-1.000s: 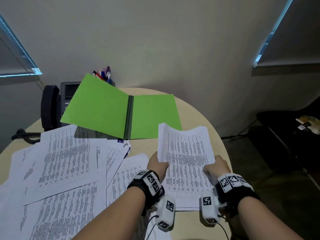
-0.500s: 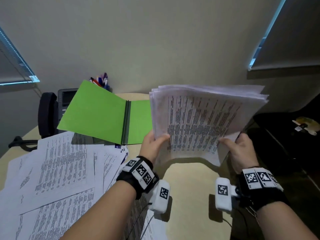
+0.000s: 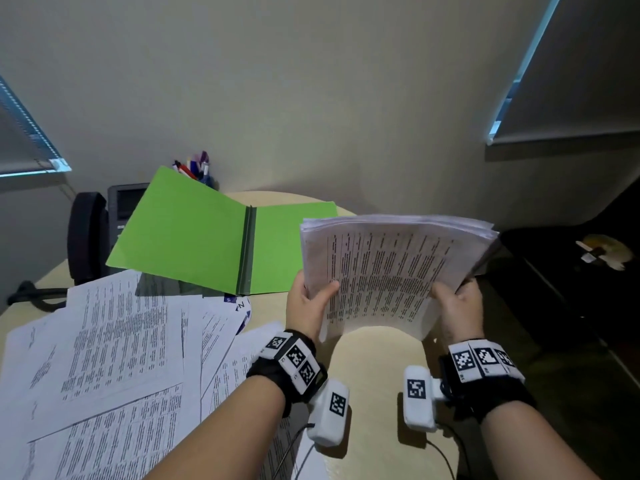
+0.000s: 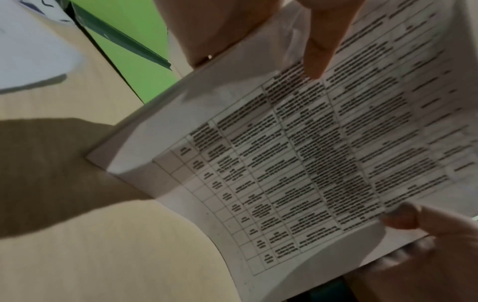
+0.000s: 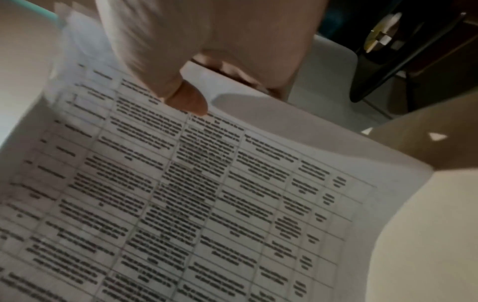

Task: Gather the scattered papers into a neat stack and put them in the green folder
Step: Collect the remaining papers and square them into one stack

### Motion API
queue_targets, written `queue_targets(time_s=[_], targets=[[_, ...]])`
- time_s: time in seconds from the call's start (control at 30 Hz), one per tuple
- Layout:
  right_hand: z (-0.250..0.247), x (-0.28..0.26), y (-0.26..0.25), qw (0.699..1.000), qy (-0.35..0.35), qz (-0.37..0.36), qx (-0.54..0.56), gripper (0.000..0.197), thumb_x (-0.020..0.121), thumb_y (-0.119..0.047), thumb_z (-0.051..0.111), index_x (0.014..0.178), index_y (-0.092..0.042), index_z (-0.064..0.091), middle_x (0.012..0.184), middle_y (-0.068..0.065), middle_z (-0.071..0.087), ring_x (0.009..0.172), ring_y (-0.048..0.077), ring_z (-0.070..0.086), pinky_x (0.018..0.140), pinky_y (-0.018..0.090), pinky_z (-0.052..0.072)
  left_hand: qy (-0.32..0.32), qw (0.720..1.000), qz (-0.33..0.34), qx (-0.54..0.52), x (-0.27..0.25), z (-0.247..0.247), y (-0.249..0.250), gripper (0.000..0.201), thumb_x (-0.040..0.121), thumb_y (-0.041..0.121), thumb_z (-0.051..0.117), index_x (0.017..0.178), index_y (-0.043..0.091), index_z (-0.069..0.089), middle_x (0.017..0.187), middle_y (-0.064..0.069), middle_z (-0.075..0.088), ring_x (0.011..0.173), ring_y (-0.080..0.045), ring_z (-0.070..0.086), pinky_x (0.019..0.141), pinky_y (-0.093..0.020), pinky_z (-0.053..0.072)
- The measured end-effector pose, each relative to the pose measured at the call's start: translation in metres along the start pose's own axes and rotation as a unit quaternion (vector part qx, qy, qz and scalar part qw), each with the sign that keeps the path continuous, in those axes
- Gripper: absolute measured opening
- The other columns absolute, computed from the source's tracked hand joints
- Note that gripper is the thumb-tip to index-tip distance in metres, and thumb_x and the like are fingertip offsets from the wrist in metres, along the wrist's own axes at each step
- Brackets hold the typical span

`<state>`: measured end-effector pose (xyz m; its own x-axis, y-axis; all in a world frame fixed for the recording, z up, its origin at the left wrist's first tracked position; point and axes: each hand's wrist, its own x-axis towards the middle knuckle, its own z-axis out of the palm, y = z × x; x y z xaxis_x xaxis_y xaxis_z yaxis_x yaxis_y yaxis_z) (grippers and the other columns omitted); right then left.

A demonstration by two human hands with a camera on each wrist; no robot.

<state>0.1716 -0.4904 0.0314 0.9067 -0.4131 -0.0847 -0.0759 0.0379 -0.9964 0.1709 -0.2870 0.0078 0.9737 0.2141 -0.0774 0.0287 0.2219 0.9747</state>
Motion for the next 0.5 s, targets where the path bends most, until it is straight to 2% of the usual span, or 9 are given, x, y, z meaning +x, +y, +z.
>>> queue_targets(time_s=[0.07,0.13,0.2,0.27,0.33,0.37,0.43,0.47,0.5], targets=[[-0.002,0.002,-0.005,1.000,-0.005,-0.021,0.002,0.032,0.086,0.006,0.051,0.108,-0.017,0.046,0.091,-0.006,0.059,0.083,0.006,0.056,0.066,0.020,0.043,-0.002,1.000,-0.006,0.016,0.004,-0.001,-0.003,0.034,0.082,-0.010,0.059,0.114,0.001,0.057,0.101,-0.008,0.068,0.085,-0.006,0.066,0.076,-0.014,0.053],[-0.002,0.006,-0.002,0.999,-0.014,-0.020,-0.021,0.028,0.087,0.004,0.052,0.108,-0.014,0.047,0.089,-0.005,0.058,0.083,0.009,0.057,0.063,0.019,0.043,-0.008,0.999,-0.012,0.044,0.008,-0.003,-0.006,0.034,0.083,-0.010,0.056,0.115,0.003,0.055,0.101,-0.007,0.065,0.084,-0.003,0.064,0.073,-0.009,0.051],[0.000,0.005,0.011,0.997,-0.045,0.013,-0.068,0.022,0.090,0.000,0.053,0.110,-0.008,0.049,0.092,0.000,0.059,0.092,0.019,0.059,0.066,0.021,0.045,-0.021,0.996,-0.040,0.081,0.008,-0.007,-0.014,0.034,0.088,-0.003,0.055,0.119,0.010,0.052,0.107,-0.003,0.062,0.094,-0.007,0.062,0.083,-0.014,0.047],[0.000,0.000,0.028,0.989,-0.082,0.047,-0.114,0.029,0.092,-0.002,0.051,0.121,-0.005,0.051,0.105,0.004,0.059,0.105,0.023,0.056,0.084,0.029,0.046,-0.029,0.989,-0.068,0.127,0.007,-0.012,-0.026,0.035,0.093,0.008,0.051,0.126,0.019,0.048,0.115,0.003,0.060,0.110,-0.016,0.057,0.094,-0.026,0.042],[0.000,-0.002,0.039,0.982,-0.097,0.049,-0.154,0.034,0.094,-0.001,0.046,0.128,-0.004,0.049,0.113,0.007,0.058,0.111,0.023,0.053,0.093,0.030,0.040,-0.034,0.986,-0.093,0.137,0.004,-0.013,-0.032,0.033,0.095,0.012,0.046,0.122,0.031,0.048,0.115,0.009,0.062,0.112,-0.016,0.057,0.100,-0.033,0.042],[0.000,-0.002,0.040,0.980,-0.096,0.042,-0.169,0.037,0.094,0.000,0.045,0.130,-0.004,0.048,0.116,0.008,0.058,0.114,0.022,0.053,0.095,0.030,0.040,-0.036,0.987,-0.103,0.118,0.004,-0.012,-0.033,0.034,0.094,0.011,0.044,0.120,0.033,0.048,0.113,0.008,0.064,0.108,-0.014,0.059,0.100,-0.032,0.045],[-0.002,0.004,0.041,0.976,-0.095,0.038,-0.195,0.038,0.094,0.000,0.043,0.130,-0.007,0.049,0.119,0.006,0.060,0.112,0.020,0.055,0.095,0.029,0.040,-0.045,0.982,-0.112,0.143,0.004,-0.010,-0.031,0.033,0.096,0.006,0.040,0.120,0.028,0.045,0.110,0.004,0.063,0.097,-0.011,0.059,0.090,-0.020,0.047],[-0.004,0.007,0.042,0.970,-0.100,0.047,-0.215,0.037,0.094,0.000,0.043,0.129,-0.008,0.049,0.118,0.005,0.060,0.110,0.019,0.055,0.095,0.028,0.040,-0.046,0.976,-0.121,0.176,0.005,-0.010,-0.031,0.033,0.096,0.006,0.039,0.122,0.026,0.043,0.113,0.001,0.061,0.097,-0.014,0.057,0.089,-0.021,0.046],[-0.006,0.010,0.044,0.963,-0.111,0.056,-0.238,0.037,0.094,-0.001,0.043,0.129,-0.009,0.049,0.120,0.004,0.060,0.111,0.019,0.055,0.096,0.029,0.040,-0.049,0.970,-0.130,0.199,0.006,-0.011,-0.035,0.032,0.096,0.008,0.040,0.124,0.023,0.043,0.118,-0.002,0.060,0.102,-0.018,0.057,0.093,-0.027,0.044]])
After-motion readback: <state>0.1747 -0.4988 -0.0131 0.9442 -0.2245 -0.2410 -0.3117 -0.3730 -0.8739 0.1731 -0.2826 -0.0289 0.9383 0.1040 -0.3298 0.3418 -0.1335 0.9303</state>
